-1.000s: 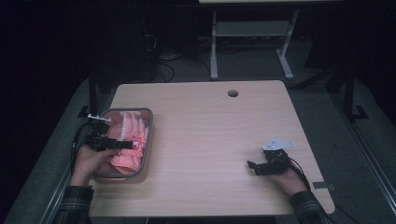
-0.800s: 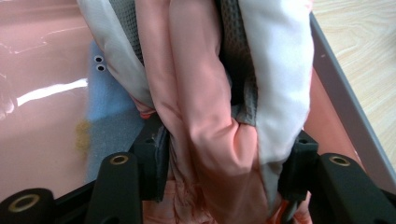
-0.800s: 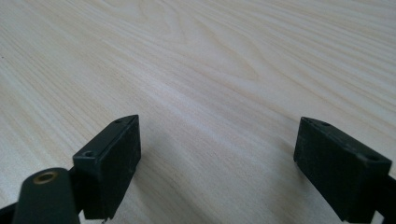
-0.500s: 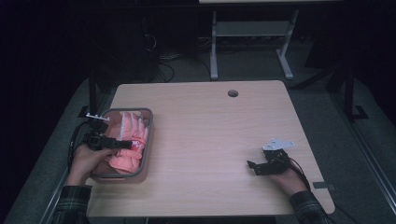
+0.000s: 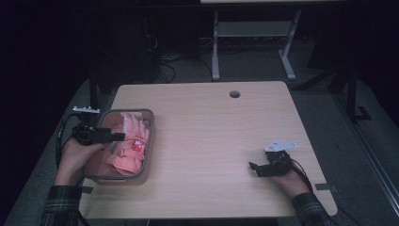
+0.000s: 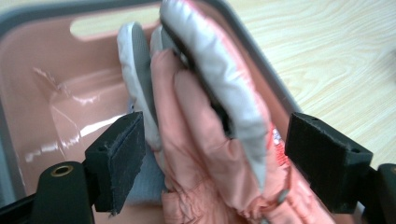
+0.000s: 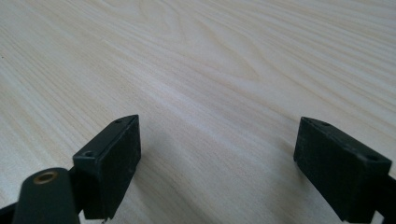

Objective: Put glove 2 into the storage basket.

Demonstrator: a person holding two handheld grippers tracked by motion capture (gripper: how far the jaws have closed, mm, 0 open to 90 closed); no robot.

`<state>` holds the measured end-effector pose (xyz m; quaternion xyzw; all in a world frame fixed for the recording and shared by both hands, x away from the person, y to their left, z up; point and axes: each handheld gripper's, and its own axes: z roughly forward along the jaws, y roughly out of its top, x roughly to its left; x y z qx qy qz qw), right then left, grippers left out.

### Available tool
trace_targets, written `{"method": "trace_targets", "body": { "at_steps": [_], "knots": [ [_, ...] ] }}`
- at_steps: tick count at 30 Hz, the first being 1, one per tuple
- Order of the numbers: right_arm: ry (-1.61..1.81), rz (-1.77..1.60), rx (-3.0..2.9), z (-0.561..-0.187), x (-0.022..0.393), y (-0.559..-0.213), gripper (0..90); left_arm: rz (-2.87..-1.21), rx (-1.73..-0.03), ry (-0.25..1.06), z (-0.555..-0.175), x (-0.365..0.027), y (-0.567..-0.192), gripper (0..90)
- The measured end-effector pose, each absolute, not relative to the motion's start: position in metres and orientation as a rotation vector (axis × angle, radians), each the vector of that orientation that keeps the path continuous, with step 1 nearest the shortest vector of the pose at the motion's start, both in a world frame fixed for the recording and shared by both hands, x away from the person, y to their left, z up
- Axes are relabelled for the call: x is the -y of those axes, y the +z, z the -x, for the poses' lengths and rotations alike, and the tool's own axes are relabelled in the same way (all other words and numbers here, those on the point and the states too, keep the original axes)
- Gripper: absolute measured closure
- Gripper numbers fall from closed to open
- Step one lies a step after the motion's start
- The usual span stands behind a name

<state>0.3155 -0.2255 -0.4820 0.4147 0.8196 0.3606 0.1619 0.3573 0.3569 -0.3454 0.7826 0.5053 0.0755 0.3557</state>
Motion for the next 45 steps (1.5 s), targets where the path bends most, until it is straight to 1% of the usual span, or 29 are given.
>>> {"method": "trace_targets", "body": {
  "at_steps": [8,22,31,35,45],
  "knots": [
    [1.029,-1.183,-2.339,-0.315,0.225,-0.482,14.7,-2.015,-1.223,0.230,-0.354,-0.338,-0.330,20.2],
    [1.029,-1.184,-2.341,-0.315,0.226,-0.482,14.6,-2.045,-1.043,0.251,-0.353,-0.281,-0.317,20.1],
    [1.029,-1.183,-2.345,-0.315,0.225,-0.482,14.3,-2.059,-0.950,0.255,-0.351,-0.239,-0.326,18.6],
    [1.033,-1.189,-2.344,-0.314,0.225,-0.482,14.2,-2.044,-0.934,0.252,-0.350,-0.224,-0.331,18.5],
    [1.033,-1.189,-2.346,-0.314,0.225,-0.482,13.9,-2.077,-0.881,0.244,-0.344,-0.189,-0.353,17.9]
  ]
}}
